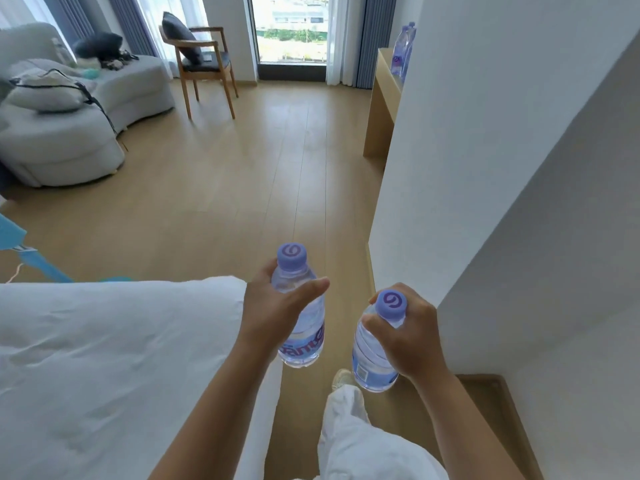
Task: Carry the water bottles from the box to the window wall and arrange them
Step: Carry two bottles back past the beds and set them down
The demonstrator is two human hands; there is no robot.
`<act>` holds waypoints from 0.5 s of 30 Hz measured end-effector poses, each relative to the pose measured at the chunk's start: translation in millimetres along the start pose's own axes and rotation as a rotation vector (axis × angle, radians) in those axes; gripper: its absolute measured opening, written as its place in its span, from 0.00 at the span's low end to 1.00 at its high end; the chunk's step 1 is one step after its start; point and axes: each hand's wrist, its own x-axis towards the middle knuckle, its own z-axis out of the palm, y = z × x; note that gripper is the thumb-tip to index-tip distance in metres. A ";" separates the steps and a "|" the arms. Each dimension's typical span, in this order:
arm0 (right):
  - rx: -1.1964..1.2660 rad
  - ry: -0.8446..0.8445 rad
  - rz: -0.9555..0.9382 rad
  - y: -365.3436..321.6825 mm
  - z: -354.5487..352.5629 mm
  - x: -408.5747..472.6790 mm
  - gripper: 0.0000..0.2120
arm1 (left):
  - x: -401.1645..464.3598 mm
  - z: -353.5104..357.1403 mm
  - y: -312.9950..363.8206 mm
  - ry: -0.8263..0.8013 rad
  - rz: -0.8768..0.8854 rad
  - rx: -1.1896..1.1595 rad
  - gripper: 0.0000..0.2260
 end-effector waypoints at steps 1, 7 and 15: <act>0.002 -0.005 0.001 8.7 5.2 22.3 0.14 | 22.7 5.8 1.4 -0.002 0.001 -0.007 0.12; -0.028 -0.032 -0.021 58.4 26.3 174.8 0.09 | 166.9 46.8 21.9 0.023 0.012 -0.081 0.14; -0.040 -0.069 -0.056 110.5 51.8 324.4 0.08 | 321.6 89.6 30.5 0.049 -0.035 -0.134 0.13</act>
